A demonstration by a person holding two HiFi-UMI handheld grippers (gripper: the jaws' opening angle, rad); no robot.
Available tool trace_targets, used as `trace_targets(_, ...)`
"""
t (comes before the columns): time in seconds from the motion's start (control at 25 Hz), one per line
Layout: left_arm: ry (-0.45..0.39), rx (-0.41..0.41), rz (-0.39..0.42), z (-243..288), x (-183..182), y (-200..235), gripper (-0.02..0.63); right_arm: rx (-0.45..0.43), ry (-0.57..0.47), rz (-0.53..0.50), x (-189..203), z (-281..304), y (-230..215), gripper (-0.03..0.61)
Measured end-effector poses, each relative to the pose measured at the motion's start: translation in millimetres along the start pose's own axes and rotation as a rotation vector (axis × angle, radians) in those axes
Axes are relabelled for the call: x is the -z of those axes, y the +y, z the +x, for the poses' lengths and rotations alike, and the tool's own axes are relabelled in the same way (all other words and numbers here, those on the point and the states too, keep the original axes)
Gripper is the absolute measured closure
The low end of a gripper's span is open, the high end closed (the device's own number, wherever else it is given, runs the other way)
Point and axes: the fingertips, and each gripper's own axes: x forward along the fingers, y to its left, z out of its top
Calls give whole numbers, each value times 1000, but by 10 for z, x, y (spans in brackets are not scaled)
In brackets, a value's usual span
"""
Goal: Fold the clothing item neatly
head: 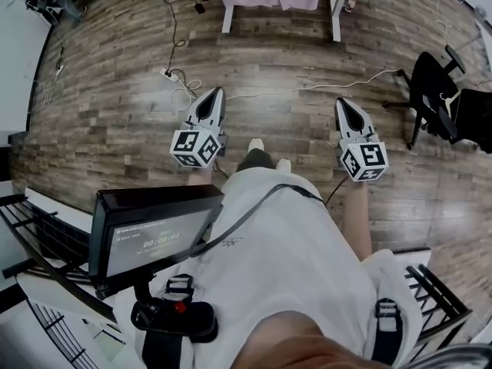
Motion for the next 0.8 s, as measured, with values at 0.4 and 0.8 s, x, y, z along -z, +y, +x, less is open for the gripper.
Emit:
trace_targets(0.4, -1, 4, -12, 112, -1, 77, 612, 2, 14, -3, 6, 138, -34, 576)
trace_targets(0.8, 8, 21, -13, 359, 4, 252, 612, 5, 18, -8, -21, 420, -66, 577)
